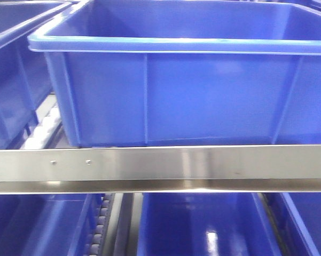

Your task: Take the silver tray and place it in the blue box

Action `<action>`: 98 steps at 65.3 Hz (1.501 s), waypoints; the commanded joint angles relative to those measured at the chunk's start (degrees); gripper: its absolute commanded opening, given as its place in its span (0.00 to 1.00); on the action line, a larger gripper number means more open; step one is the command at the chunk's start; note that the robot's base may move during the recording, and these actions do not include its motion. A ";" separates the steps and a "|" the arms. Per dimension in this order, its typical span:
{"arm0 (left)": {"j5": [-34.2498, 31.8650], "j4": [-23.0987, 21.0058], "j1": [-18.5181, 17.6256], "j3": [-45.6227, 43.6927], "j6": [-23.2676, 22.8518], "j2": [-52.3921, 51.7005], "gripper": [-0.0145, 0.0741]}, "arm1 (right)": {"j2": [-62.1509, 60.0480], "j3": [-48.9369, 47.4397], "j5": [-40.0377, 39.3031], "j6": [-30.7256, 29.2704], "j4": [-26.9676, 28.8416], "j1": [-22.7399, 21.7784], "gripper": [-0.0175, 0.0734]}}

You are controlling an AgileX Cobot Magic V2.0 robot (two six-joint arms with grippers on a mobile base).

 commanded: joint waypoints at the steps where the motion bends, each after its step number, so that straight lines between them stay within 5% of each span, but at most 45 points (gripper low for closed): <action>1: -9.48 -1.21 1.74 2.96 0.26 -1.21 0.05 | 0.69 -1.56 -5.11 -0.36 -0.96 -0.16 0.25; 5: -13.96 -1.21 2.27 6.57 0.26 -1.21 0.05 | 0.69 -1.56 -5.16 -0.36 -0.96 -0.16 0.25; 13: -8.78 -1.56 2.29 6.30 0.26 -1.46 0.05 | 0.69 -1.56 -5.11 -0.36 -0.96 -0.16 0.25; 75: -8.78 -1.56 2.29 6.30 0.26 -1.46 0.05 | 0.69 0.57 -4.92 -0.80 -4.59 -0.37 0.25; 98: -8.78 -1.56 2.29 6.30 0.26 -1.46 0.05 | 0.48 9.17 -14.72 -14.69 9.80 -16.00 0.25</action>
